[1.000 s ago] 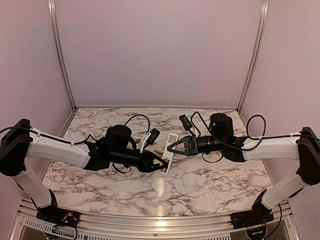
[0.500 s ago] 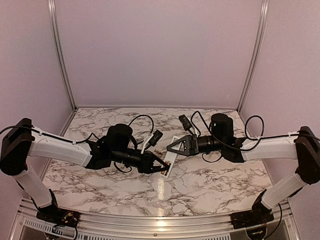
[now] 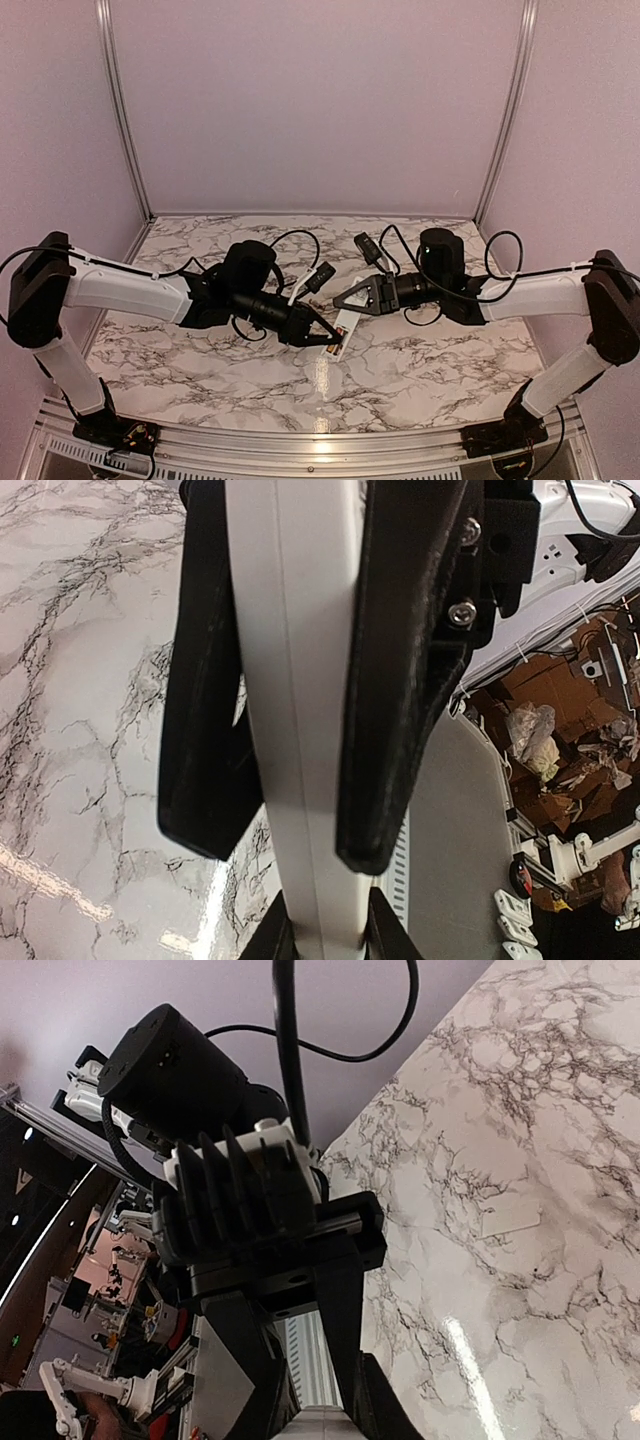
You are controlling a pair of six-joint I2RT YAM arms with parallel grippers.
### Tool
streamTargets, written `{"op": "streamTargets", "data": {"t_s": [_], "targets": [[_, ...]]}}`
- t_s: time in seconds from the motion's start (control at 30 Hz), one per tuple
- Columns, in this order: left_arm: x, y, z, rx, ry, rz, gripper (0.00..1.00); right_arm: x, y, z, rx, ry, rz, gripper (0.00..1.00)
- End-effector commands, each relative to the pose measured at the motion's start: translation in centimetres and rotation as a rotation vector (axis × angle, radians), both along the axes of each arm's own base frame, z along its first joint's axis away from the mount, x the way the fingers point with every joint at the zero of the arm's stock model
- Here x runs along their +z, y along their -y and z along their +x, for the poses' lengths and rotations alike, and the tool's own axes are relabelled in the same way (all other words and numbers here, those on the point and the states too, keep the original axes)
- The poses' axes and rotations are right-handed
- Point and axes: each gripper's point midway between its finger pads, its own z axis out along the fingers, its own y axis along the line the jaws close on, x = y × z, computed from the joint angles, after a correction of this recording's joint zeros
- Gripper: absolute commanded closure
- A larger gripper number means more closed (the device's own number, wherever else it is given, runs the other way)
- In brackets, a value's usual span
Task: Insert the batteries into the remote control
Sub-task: Pass from the left arm to the right
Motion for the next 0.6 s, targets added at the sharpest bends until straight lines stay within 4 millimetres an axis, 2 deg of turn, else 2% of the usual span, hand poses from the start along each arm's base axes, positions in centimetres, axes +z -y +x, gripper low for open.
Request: {"op": "streamTargets", "data": {"t_s": [0.0, 0.03, 0.07, 0.17, 0.33, 0.4, 0.5, 0.57], "targets": [[0.0, 0.2, 0.0, -0.063, 0.072, 0.004, 0.98, 1.0, 0.5, -0.6, 0.033, -0.030, 0.000, 0.96], [-0.2, 0.2, 0.2, -0.057, 0.076, 0.012, 0.97, 1.0, 0.6, -0.5, 0.031, -0.029, -0.002, 0.99], [-0.3, 0.2, 0.4, -0.049, 0.078, 0.018, 0.93, 1.1, 0.7, -0.4, 0.025, -0.028, -0.003, 1.00], [-0.1, -0.2, 2.1, 0.028, 0.116, 0.033, 0.60, 1.4, 1.4, 0.6, -0.018, -0.011, -0.015, 1.00], [0.4, -2.6, 8.3, 0.276, 0.243, 0.141, 0.27, 0.7, 4.6, 3.9, -0.167, -0.010, -0.066, 1.00], [-0.2, -3.7, 10.5, 0.341, 0.322, 0.241, 0.20, 0.4, 6.1, 5.0, -0.218, -0.018, -0.077, 1.00], [-1.7, -4.4, 12.0, 0.273, 0.454, 0.402, 0.18, -0.1, 8.0, 6.3, -0.276, -0.024, -0.090, 1.00], [-3.4, -5.2, 14.1, 0.294, 0.505, 0.541, 0.19, -0.2, 8.9, 6.9, -0.305, -0.022, -0.098, 1.00]]}}
